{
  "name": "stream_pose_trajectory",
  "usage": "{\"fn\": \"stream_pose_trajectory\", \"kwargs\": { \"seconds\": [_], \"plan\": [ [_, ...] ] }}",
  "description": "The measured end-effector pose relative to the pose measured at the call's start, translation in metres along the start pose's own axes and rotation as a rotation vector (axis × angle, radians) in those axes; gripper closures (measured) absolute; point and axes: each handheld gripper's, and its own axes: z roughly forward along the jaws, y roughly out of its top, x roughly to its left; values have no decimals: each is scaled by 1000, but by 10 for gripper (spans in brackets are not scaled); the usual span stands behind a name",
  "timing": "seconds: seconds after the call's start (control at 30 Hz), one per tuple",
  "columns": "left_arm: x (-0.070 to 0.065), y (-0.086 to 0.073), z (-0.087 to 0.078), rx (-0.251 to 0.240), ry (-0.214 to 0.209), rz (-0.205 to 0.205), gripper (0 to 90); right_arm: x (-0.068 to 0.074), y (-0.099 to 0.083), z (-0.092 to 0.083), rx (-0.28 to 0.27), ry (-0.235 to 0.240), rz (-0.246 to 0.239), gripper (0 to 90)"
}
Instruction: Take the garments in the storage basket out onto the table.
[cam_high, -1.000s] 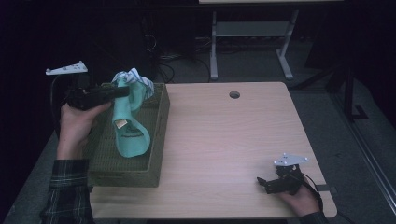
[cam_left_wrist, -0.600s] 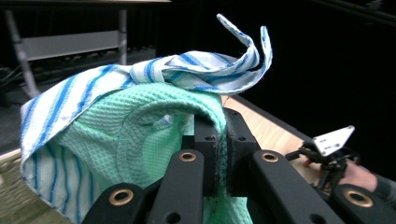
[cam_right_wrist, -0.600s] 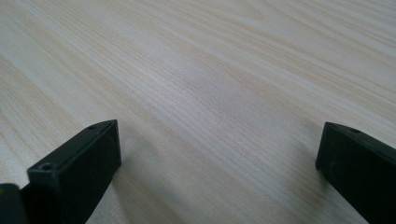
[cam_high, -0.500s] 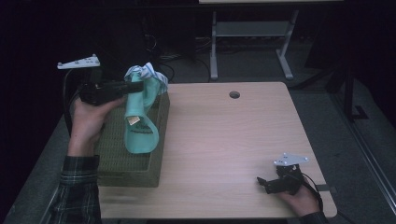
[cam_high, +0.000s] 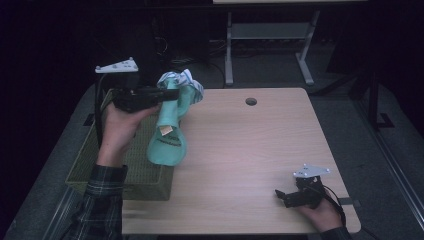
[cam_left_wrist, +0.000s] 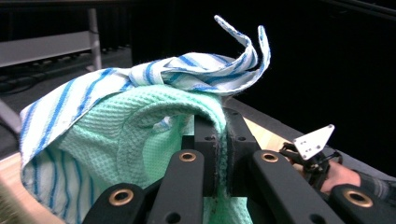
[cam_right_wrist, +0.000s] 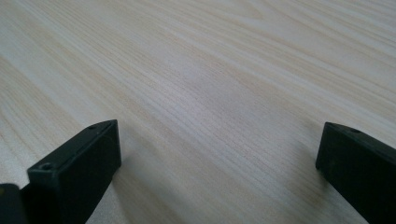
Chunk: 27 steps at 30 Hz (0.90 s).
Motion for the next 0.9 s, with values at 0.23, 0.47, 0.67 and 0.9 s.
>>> {"fn": "stream_pose_trajectory", "kwargs": {
  "seconds": [0.23,0.47,0.67,0.9],
  "plan": [
    [-7,-1,22,9,-26,4,853,0,0,0,0,0,0,0],
    [-15,-4,49,26,-57,3,853,0,0,0,0,0,1,0],
    [-21,-5,65,35,-77,10,854,0,0,0,0,1,2,0],
    [-29,-10,92,47,-106,6,854,0,0,0,1,0,3,0]
  ]
}}
